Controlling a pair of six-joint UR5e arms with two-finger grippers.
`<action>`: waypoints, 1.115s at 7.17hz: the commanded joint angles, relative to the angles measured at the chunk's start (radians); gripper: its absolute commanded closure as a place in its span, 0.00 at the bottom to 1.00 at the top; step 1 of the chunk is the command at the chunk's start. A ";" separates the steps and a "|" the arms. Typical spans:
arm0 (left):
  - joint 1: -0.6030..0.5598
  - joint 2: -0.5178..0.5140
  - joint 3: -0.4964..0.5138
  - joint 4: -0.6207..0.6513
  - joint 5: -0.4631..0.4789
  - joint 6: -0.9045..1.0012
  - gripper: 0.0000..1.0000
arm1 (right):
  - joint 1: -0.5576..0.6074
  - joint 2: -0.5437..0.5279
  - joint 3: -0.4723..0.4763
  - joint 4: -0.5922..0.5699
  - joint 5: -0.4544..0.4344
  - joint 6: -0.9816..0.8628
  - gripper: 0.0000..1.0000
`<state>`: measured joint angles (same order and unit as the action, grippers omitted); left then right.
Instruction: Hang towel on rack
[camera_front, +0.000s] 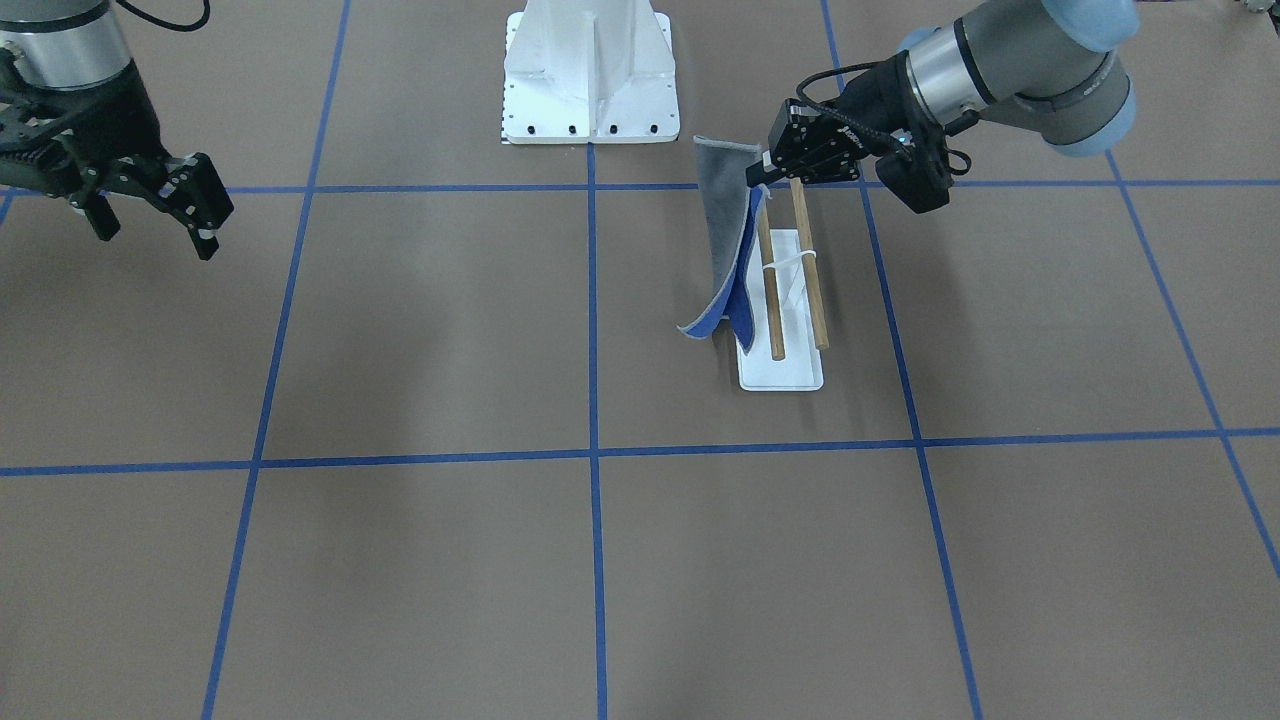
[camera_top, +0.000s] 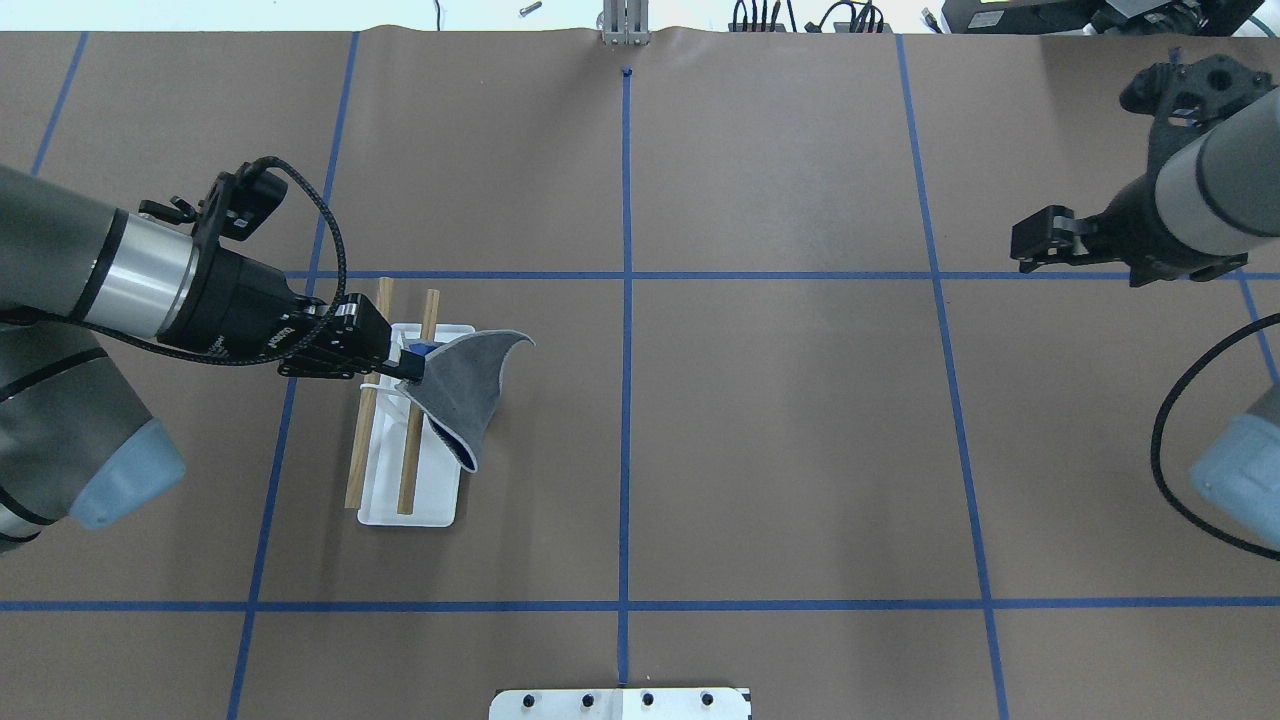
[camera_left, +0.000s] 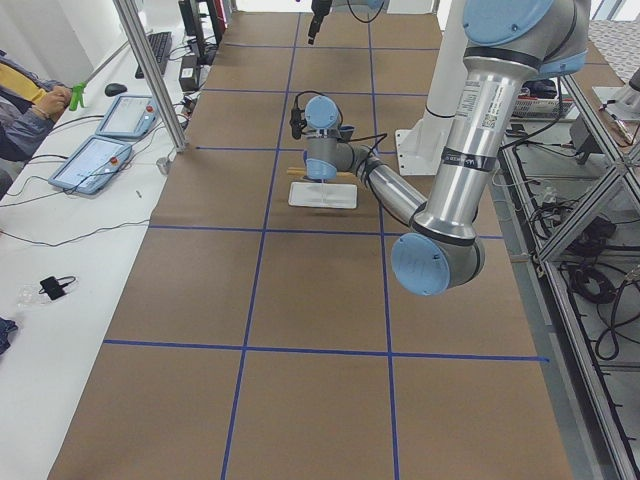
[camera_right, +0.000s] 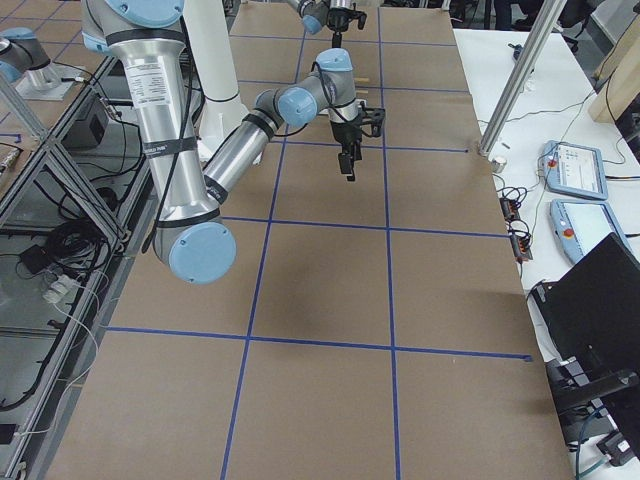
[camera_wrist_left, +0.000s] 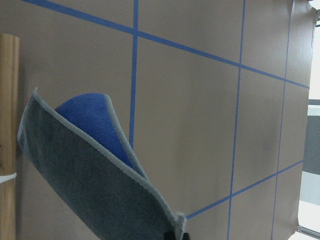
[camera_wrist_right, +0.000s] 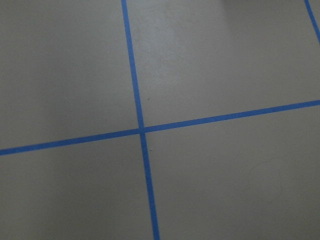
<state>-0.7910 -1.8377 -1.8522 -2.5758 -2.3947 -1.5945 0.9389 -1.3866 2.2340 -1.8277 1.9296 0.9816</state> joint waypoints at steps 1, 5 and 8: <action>-0.074 0.028 0.007 -0.001 -0.065 0.002 1.00 | 0.101 -0.037 -0.036 0.001 0.078 -0.161 0.00; -0.191 0.029 0.146 -0.001 -0.204 0.149 1.00 | 0.115 -0.028 -0.044 0.002 0.081 -0.164 0.00; -0.191 0.031 0.214 0.000 -0.207 0.165 1.00 | 0.126 -0.028 -0.044 0.001 0.086 -0.167 0.00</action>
<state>-0.9808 -1.8107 -1.6561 -2.5760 -2.5999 -1.4324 1.0618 -1.4144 2.1906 -1.8265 2.0128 0.8156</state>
